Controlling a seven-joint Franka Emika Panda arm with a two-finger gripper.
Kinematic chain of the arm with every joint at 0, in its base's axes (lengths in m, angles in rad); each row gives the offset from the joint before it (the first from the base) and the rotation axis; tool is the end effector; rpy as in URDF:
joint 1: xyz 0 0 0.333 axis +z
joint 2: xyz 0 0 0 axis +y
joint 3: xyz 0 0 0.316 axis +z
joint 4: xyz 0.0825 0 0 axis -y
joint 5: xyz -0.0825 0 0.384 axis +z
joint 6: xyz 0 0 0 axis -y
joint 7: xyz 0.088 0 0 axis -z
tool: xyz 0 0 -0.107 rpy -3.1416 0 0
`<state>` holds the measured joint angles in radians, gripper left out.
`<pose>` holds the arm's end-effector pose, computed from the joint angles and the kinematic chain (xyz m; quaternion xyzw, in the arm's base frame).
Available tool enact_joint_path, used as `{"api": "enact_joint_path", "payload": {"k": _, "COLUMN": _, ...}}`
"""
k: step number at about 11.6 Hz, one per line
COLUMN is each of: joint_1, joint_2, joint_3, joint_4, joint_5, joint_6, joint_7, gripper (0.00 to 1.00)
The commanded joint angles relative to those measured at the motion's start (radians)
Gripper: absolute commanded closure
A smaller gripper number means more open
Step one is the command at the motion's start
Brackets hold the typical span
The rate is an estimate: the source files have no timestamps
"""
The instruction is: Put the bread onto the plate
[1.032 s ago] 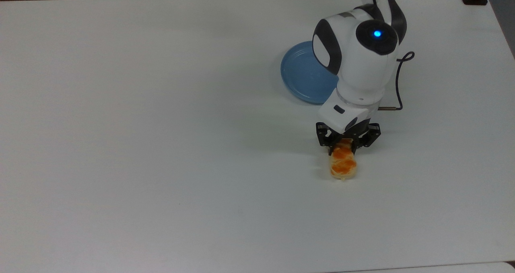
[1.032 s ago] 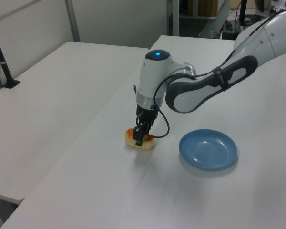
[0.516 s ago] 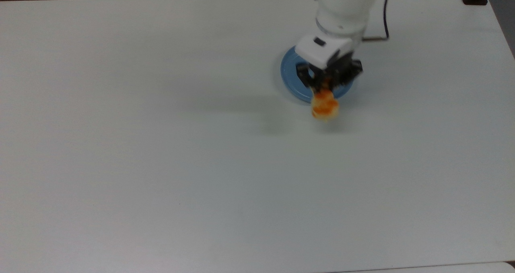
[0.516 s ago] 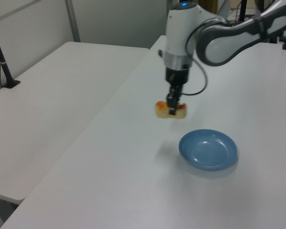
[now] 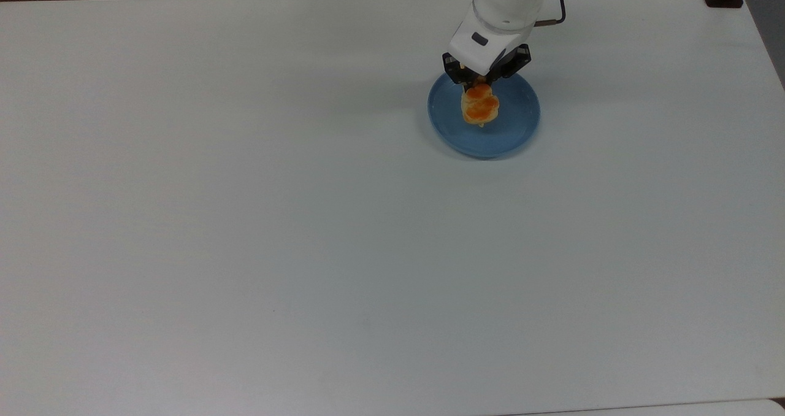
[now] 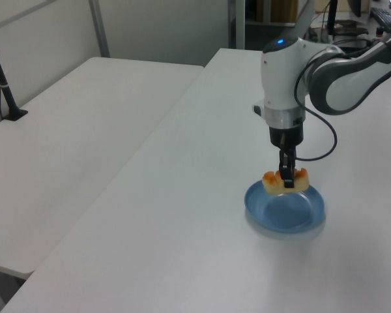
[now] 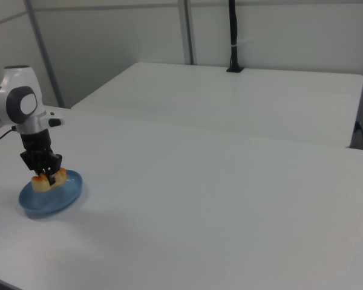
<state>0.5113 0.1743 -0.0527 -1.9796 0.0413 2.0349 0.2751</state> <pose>0.5157 0.2581 0.3708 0.9948 0.0813 -0.0601 0.0089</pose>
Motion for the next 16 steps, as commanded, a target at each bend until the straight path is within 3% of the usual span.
{"api": "enact_joint_path", "payload": {"k": 1, "joint_1": -0.007, "joint_2": 0.046, "joint_3": 0.025, "joint_4": -0.022, "joint_5": -0.014, "joint_6": 0.088, "joint_7": 0.091, "gripper": 0.0}}
{"api": "enact_joint_path", "payload": {"k": 5, "joint_1": -0.036, "joint_2": -0.011, "joint_3": 0.039, "joint_4": 0.025, "joint_5": -0.05, "joint_6": -0.014, "joint_7": 0.105, "gripper": 0.0}}
{"api": "enact_joint_path", "payload": {"k": 8, "joint_1": -0.28, "joint_2": -0.108, "joint_3": 0.154, "joint_4": 0.174, "joint_5": -0.046, "joint_6": -0.284, "joint_7": -0.03, "gripper": 0.0}}
{"api": "enact_joint_path", "payload": {"k": 9, "joint_1": -0.357, "joint_2": -0.148, "joint_3": 0.161, "joint_4": 0.201, "joint_5": -0.037, "joint_6": -0.339, "joint_7": -0.131, "gripper": 0.0}}
{"api": "enact_joint_path", "payload": {"k": 12, "joint_1": -0.496, "joint_2": -0.176, "joint_3": 0.131, "joint_4": 0.297, "joint_5": -0.044, "joint_6": -0.467, "joint_7": -0.188, "gripper": 0.0}}
{"api": "enact_joint_path", "payload": {"k": 16, "joint_1": -0.504, "joint_2": -0.17, "joint_3": 0.042, "joint_4": 0.314, "joint_5": -0.049, "joint_6": -0.411, "joint_7": -0.195, "gripper": 0.0}}
